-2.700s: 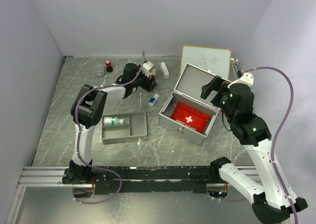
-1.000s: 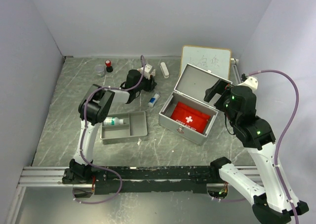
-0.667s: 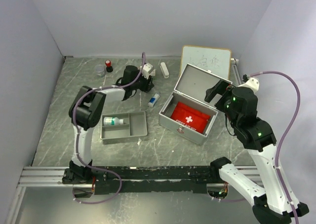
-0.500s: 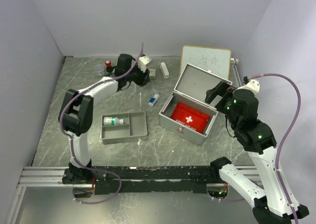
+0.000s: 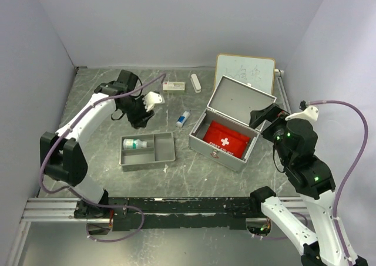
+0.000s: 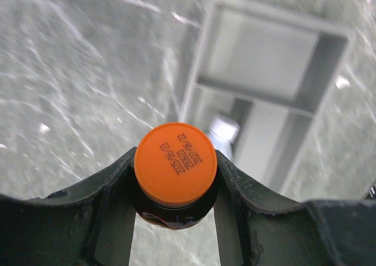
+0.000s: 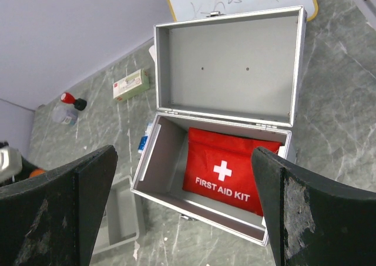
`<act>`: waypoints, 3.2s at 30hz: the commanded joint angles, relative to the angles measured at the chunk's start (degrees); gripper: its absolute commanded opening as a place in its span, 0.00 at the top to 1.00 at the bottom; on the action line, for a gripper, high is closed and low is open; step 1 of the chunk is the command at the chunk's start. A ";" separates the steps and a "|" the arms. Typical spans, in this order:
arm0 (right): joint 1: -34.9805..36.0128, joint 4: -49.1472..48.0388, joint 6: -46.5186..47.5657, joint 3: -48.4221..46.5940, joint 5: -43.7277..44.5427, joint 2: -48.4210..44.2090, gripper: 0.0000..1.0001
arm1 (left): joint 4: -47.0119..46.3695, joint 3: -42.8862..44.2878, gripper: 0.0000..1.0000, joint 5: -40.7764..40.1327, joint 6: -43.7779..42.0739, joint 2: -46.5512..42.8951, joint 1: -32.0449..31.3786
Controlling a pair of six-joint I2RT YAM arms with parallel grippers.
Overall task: Organize the medicine kit
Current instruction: Pick up the pill bottle at the center of the board, then place the pill bottle in the medicine box compartment, then pick up the pill bottle at the center of the board.
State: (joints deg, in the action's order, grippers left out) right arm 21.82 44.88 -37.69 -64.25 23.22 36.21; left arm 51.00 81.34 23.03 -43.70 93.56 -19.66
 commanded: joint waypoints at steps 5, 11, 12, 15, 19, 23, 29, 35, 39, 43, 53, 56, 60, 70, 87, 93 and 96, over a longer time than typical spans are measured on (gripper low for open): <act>-0.05 -2.29 -1.25 2.46 0.42 -1.68 0.00 | 16.13 -6.75 0.78 -5.50 -7.97 -9.16 -0.37; -0.03 -1.69 -0.96 2.11 0.88 -2.55 0.00 | 20.74 -13.07 0.77 -6.57 -7.83 -14.04 -2.94; -0.03 -1.72 -1.04 2.23 0.92 -2.81 0.00 | 20.71 -14.17 0.77 -6.81 -7.35 -14.64 -4.04; -0.03 -1.73 -1.24 2.47 0.86 -3.17 0.00 | 21.04 -15.94 0.77 -7.25 -6.06 -15.17 -6.54; -0.05 -0.85 -1.03 1.59 0.99 -2.98 0.00 | 20.59 -18.44 0.77 -8.34 -5.95 -15.08 -7.66; -0.03 0.11 -0.63 0.73 1.78 -3.30 0.00 | 19.02 -21.74 0.77 -9.12 -6.45 -14.75 -8.38; -0.03 0.69 -1.09 0.71 2.09 -3.85 0.00 | 13.38 -23.62 0.77 -10.98 -6.40 -10.36 -9.74; -0.03 2.22 -1.33 -0.56 3.03 -4.01 0.00 | 10.99 -21.79 0.77 -13.68 -8.53 -5.39 -10.31; -0.03 3.62 -1.74 -1.30 4.00 -4.92 0.00 | 9.15 -22.13 0.78 -15.70 -10.42 -3.83 -10.31; -0.03 4.69 -2.28 -1.58 4.46 -5.68 0.00 | 8.52 -22.03 0.78 -16.97 -11.76 -2.59 -10.31; -0.02 5.73 -2.04 -2.28 4.53 -5.67 0.00 | 6.39 -22.45 0.78 -18.56 -13.16 -0.31 -10.26; -0.03 5.90 -1.94 -2.70 4.55 -5.70 0.00 | 6.52 -21.77 0.76 -18.24 -12.80 0.82 -10.31; -0.04 6.76 -1.92 -3.52 4.88 -5.48 0.00 | 7.60 -20.96 0.58 -17.23 -12.70 1.03 -10.29; -0.03 8.15 -1.76 -3.27 4.90 -5.30 0.00 | 7.65 -20.25 0.33 -15.57 -11.18 0.76 -10.31; -0.05 6.26 7.19 -22.04 -7.06 25.83 0.00 | 3.60 -0.95 0.30 -6.20 11.68 -8.26 -7.76; 6.85 2.64 1.43 -30.53 -2.35 42.87 0.00 | -3.87 -1.80 0.28 -4.24 23.68 -15.25 -1.51; 13.34 6.38 -2.26 -39.05 3.18 53.39 0.00 | -6.94 -3.55 0.26 -4.82 27.08 -18.55 1.24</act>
State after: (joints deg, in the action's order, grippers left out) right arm 28.38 48.71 -35.18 -94.32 20.25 81.36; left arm 49.80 79.57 16.49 -25.34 78.11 -21.30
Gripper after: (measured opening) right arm 0.999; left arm 0.727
